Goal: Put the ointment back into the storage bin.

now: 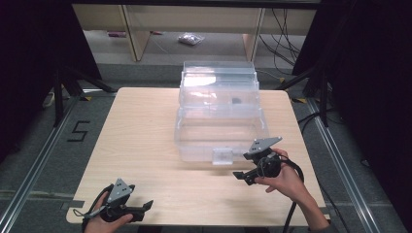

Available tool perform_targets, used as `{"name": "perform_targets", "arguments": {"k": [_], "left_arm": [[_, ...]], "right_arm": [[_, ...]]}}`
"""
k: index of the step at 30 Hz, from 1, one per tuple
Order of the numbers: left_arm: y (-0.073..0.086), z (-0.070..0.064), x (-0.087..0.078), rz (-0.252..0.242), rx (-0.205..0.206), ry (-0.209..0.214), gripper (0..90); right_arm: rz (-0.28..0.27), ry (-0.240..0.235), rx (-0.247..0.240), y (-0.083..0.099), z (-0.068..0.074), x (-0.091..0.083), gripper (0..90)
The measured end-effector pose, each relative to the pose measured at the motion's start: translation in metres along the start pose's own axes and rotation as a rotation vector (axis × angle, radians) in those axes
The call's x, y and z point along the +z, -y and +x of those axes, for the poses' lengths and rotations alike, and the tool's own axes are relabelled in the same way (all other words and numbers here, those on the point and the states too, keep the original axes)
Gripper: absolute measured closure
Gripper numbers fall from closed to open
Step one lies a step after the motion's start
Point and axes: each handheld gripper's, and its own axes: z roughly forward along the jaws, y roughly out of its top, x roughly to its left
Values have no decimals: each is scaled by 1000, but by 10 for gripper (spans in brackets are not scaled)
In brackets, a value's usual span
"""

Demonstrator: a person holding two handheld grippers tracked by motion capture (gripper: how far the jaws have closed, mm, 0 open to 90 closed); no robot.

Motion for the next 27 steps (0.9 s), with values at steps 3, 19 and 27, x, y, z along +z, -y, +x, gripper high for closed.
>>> {"name": "perform_targets", "arguments": {"k": [3, 19, 27], "left_arm": [[0, 0, 0, -4, -3, 0, 150], [0, -1, 1, -7, -20, -1, 150], [0, -1, 1, -11, -21, 10, 150]], "right_arm": [[16, -8, -3, 2, 1, 3, 223], [15, 5, 41, 29, 3, 15, 226], [2, 13, 58, 36, 6, 18, 237]]}}
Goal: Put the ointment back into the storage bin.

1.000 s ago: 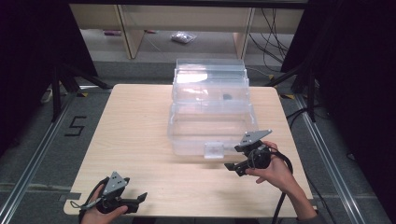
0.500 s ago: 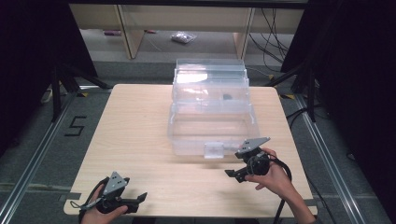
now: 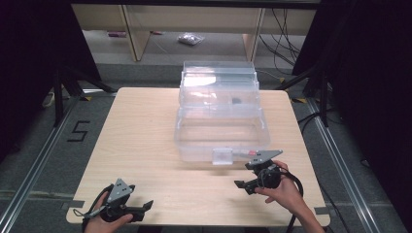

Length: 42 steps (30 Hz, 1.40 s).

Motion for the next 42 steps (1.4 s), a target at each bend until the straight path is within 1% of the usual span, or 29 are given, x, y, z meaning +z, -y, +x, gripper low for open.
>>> {"name": "perform_targets", "arguments": {"k": [1, 2, 3, 6, 10, 11, 12, 13, 14, 16, 17, 18, 19, 20, 21, 22, 24, 25, 27, 28, 29, 31, 34, 35, 36, 37, 39, 40, 42], "left_arm": [[0, 0, 1, -3, -4, -4, 150], [0, 0, 1, -3, -3, -8, 150], [0, 0, 1, -3, -3, -8, 150], [0, -1, 1, -2, -2, -13, 150], [0, 0, 1, -2, -2, -10, 150], [0, 0, 1, -4, -4, -9, 150], [0, 0, 1, -4, -4, -9, 150], [0, 0, 1, -2, -4, -8, 150], [0, 0, 1, -6, -3, -9, 150], [0, -1, 0, -7, -7, -10, 150], [0, -1, 0, -2, 2, -6, 150], [0, -1, 0, -2, -1, -8, 150], [0, -1, 0, -3, -2, -9, 150], [0, -1, 0, -2, -1, -8, 150], [0, -1, 0, -3, 2, -4, 150], [0, -1, 0, -1, 3, -3, 150], [0, -1, 0, 0, 2, -3, 150], [0, -1, 0, 1, 2, -2, 150], [0, -1, 0, 4, 2, 1, 150], [0, -1, 0, 3, 2, 0, 150], [0, -1, 0, 3, 3, 0, 150], [0, -1, 0, 3, 2, 0, 150], [0, -1, 0, 4, 3, 1, 150], [0, -1, 0, 4, 3, 0, 150], [0, -1, 0, 4, 3, 0, 150], [0, -1, 0, 9, 4, -3, 150], [0, -1, 0, 10, 5, -1, 150], [0, -1, 0, 10, 5, -1, 150], [0, -1, 0, 11, 5, -1, 150]], "right_arm": [[-9, -1, 7, 1, 1, 2, 237], [-9, -6, -10, 4, 0, 2, 237], [-7, -6, 6, 5, 2, 3, 237], [-19, -17, -4, 9, 1, 5, 237], [-1, -13, 3, 13, 1, 4, 233], [15, -19, 36, 16, 3, 4, 233], [14, -14, 30, 18, 2, 4, 231], [-2, -4, 23, 19, 1, 6, 231], [9, -11, 44, 21, 2, 5, 231], [0, -11, 33, 22, 1, 6, 230], [18, -11, 45, 23, 1, 4, 231], [13, -9, 46, 25, 1, 4, 230], [11, -14, 66, 26, 3, 4, 230], [3, -15, 40, 28, 1, 5, 230], [9, -12, 60, 29, 2, 4, 229], [23, -18, 53, 30, 2, 3, 228], [6, -8, 63, 33, 2, 4, 227], [11, -5, 65, 33, 3, 3, 226], [3, -5, 63, 36, 3, 3, 226], [20, -7, 58, 36, 3, 1, 225], [4, -7, 66, 38, 4, 1, 223], [3, -10, 69, 40, 5, 0, 222], [11, -19, 50, 41, 4, -1, 220], [13, -11, 67, 42, 6, -3, 218], [13, -11, 67, 42, 6, -3, 218], [-4, -15, 59, 43, 6, -1, 217], [-6, -10, 67, 44, 8, -3, 214], [-13, -19, 49, 45, 7, -3, 208], [0, -8, 59, 46, 8, -5, 204]]}}
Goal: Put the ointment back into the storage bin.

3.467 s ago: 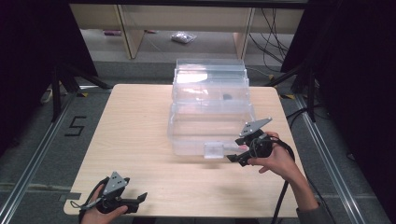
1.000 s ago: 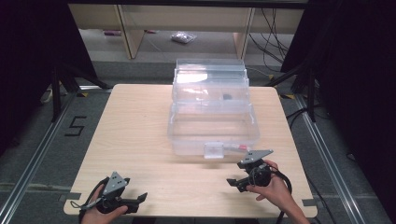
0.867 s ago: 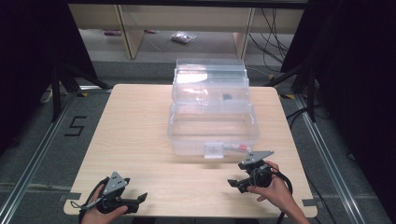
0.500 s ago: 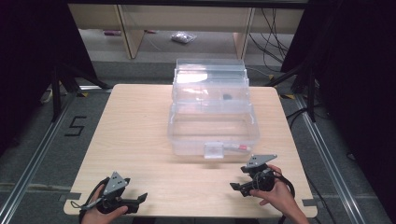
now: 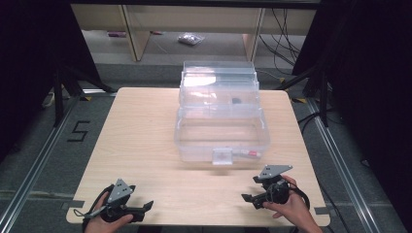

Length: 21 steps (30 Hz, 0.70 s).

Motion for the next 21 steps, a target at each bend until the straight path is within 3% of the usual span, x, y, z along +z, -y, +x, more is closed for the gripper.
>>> {"name": "perform_targets", "arguments": {"k": [3, 5, 9, 11, 12, 13, 15, 21], "left_arm": [[0, 0, 0, -4, 1, 1, 150], [0, 0, 0, -4, 2, 0, 150], [0, 0, 0, -4, 3, 0, 150], [0, 0, 0, -4, 2, 0, 150], [0, 0, 0, -4, 2, 0, 150], [0, 0, 0, -4, 2, -1, 150], [0, 0, 0, -5, 1, -1, 150], [1, 0, 1, -8, 2, 0, 150]], "right_arm": [[-15, 9, 22, 4, 3, -1, 179], [-21, 8, 5, 5, 1, -1, 168], [-6, 13, 21, 9, 2, -4, 163], [-14, 20, 58, 12, 5, -6, 163], [-14, 20, 58, 12, 5, -6, 163], [-15, 23, 25, 13, 3, -7, 163], [-14, 16, 56, 16, 6, -9, 163], [-10, 30, 40, 23, 5, -11, 163]]}}
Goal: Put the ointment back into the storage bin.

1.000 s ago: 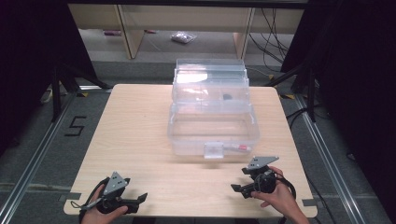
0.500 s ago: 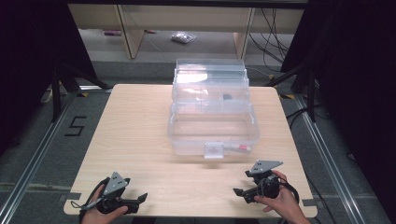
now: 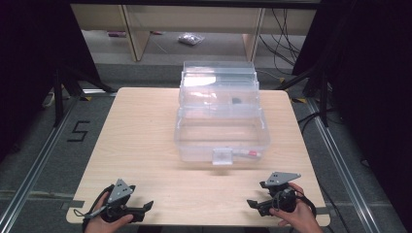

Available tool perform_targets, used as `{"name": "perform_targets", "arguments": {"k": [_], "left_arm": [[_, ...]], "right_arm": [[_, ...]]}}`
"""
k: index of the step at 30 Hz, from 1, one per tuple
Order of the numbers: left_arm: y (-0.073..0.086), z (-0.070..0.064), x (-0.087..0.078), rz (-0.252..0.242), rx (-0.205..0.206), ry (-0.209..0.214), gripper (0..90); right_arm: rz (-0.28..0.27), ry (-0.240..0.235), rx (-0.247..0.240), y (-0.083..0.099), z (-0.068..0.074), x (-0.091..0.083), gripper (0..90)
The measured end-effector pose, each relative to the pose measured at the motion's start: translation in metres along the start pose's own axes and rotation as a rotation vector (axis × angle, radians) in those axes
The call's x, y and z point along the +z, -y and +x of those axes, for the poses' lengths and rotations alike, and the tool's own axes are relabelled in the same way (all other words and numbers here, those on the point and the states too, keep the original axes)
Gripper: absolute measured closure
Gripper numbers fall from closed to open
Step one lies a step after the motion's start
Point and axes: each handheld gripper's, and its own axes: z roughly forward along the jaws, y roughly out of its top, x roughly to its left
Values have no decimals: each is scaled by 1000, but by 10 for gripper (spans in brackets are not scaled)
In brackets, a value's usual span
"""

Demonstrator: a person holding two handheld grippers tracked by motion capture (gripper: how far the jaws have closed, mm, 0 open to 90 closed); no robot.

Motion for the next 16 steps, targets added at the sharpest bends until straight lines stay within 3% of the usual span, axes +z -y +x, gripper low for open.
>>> {"name": "perform_targets", "arguments": {"k": [16], "left_arm": [[0, 0, -1, 6, 10, -2, 150]], "right_arm": [[-1, 22, 24, 6, 0, 2, 163]]}}
